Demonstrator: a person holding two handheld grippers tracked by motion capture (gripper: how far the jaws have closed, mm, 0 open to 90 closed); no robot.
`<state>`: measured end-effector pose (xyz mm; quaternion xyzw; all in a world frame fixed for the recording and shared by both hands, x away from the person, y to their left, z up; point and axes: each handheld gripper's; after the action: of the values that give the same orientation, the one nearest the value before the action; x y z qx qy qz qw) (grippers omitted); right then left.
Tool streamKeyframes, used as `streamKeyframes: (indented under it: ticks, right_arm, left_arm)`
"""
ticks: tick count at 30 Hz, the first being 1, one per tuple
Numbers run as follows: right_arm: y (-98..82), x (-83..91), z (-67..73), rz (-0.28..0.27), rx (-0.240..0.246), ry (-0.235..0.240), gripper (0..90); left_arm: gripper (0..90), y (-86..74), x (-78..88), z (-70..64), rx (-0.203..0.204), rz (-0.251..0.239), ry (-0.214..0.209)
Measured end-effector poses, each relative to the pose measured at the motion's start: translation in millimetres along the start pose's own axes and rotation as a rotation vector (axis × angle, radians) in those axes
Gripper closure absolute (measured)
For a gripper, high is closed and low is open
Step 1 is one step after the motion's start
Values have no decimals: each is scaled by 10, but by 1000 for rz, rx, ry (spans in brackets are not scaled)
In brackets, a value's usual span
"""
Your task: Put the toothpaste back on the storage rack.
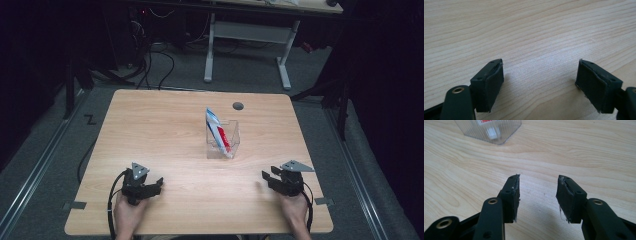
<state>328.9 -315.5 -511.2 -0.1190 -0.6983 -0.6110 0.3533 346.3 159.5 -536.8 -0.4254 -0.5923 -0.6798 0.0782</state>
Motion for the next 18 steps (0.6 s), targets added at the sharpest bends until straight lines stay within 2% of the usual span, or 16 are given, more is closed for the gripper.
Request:
streamKeyframes:
  ticks: [6,11,15,18]
  right_arm:
    - [-28,-33,56,14,31,-19,524]
    - [-78,-68,73,30,24,-11,515]
    - [-146,-110,91,56,40,-30,502]
    - [-157,-109,99,50,54,-34,486]
  left_arm:
    - [223,0,0,0,0,0,0]
    - [223,0,0,0,0,0,0]
    - [223,0,0,-1,0,0,0]
    - [223,0,0,-1,0,0,0]
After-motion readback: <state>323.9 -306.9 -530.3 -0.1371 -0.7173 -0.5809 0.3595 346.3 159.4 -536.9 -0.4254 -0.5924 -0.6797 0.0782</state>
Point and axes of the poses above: each handheld gripper's, and its own axes: x roughly backward along the jaws, y roughly out of its top, z roughly to its left, and after that the axes turned 4 degrees about -y, right-handed
